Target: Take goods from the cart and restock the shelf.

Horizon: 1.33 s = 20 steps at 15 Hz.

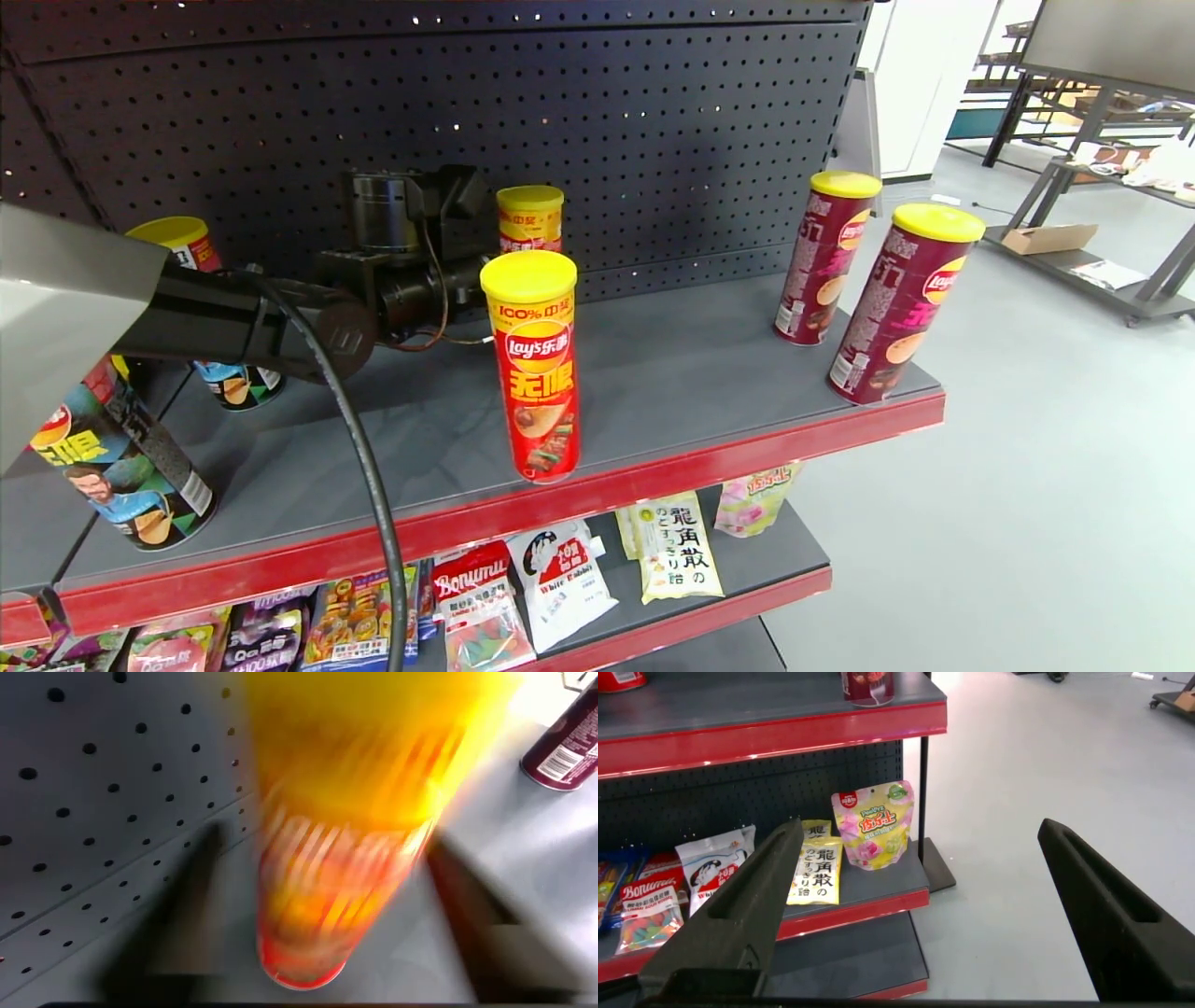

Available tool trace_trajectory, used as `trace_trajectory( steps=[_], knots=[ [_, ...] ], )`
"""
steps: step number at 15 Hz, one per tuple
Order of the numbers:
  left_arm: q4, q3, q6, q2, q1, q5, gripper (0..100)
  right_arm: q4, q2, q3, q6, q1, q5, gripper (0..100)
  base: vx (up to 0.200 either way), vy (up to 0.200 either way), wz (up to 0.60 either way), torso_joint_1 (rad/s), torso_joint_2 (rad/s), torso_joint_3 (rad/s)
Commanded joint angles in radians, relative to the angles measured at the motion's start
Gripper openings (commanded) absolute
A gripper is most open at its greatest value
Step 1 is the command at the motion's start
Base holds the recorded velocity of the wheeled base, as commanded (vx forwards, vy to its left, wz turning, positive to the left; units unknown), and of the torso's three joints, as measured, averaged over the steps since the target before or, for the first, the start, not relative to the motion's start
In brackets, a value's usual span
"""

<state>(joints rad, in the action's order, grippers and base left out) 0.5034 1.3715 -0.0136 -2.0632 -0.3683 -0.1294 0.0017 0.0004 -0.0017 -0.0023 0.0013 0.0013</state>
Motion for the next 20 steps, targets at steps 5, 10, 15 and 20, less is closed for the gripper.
trace_trajectory(
  steps=[5,10,15,20],
  knots=[
    [0.003,-0.005,0.0,0.011,0.0,0.001,100,0.0,0.0,0.0,0.001,0.0,0.0,100,0.0,0.0,0.0,0.0,0.0,0.0],
    [0.009,-0.186,0.007,0.146,0.038,0.001,100,0.0,0.0,0.0,0.001,0.0,0.0,100,0.0,0.0,0.0,0.0,0.0,0.0],
    [0.012,-0.261,0.003,0.23,0.055,0.001,100,0.0,0.0,0.0,-0.001,0.0,0.0,100,0.0,0.0,0.0,0.0,0.0,0.0],
    [0.009,-0.641,0.046,0.566,0.065,-0.006,100,0.0,0.0,0.0,-0.001,0.0,0.0,100,0.0,0.0,0.0,0.0,0.0,0.0]
  ],
)
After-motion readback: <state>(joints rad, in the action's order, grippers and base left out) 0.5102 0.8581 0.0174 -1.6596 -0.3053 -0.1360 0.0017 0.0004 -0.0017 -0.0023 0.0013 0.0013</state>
